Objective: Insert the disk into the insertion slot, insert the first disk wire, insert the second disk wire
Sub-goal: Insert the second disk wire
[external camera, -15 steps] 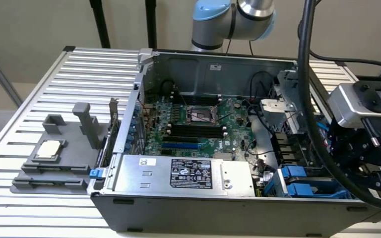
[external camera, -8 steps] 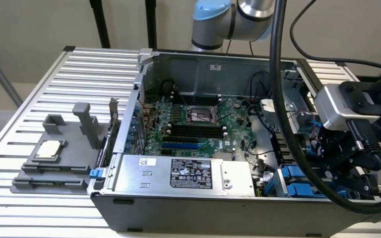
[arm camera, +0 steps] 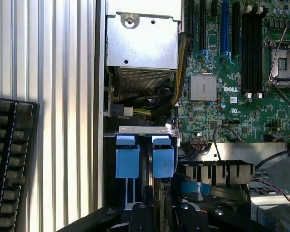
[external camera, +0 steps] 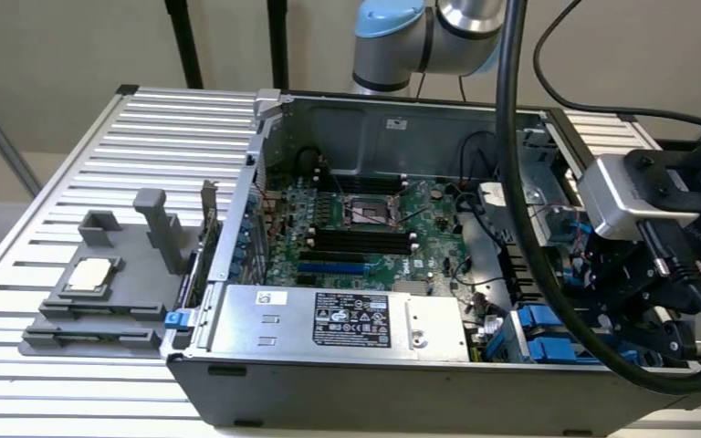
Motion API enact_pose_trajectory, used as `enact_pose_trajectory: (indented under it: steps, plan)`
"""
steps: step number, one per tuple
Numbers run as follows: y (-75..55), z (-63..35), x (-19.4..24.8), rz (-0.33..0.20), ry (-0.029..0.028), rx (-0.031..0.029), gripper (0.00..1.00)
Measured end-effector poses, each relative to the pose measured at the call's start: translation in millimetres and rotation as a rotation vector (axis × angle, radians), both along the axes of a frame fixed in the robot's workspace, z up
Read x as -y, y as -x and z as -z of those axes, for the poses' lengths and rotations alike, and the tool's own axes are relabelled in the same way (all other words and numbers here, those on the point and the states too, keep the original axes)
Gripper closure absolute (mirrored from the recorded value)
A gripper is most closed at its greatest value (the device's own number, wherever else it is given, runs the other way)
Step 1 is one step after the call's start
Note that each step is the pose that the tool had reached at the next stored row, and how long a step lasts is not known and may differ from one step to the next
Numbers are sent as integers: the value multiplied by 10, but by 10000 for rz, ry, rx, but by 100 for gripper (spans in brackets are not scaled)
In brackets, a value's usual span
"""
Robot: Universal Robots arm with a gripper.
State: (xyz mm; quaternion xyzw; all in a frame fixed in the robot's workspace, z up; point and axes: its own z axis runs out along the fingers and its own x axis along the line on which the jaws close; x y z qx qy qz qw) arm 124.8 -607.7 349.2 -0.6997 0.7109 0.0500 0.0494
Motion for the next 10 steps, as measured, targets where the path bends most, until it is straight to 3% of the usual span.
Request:
enact_pose_trajectory:
  steps: [7, 10]
  plan:
    - [-1, -7, 1, 1, 3, -15, 75]
    - [-3, -124, 6, 0, -3, -64, 75]
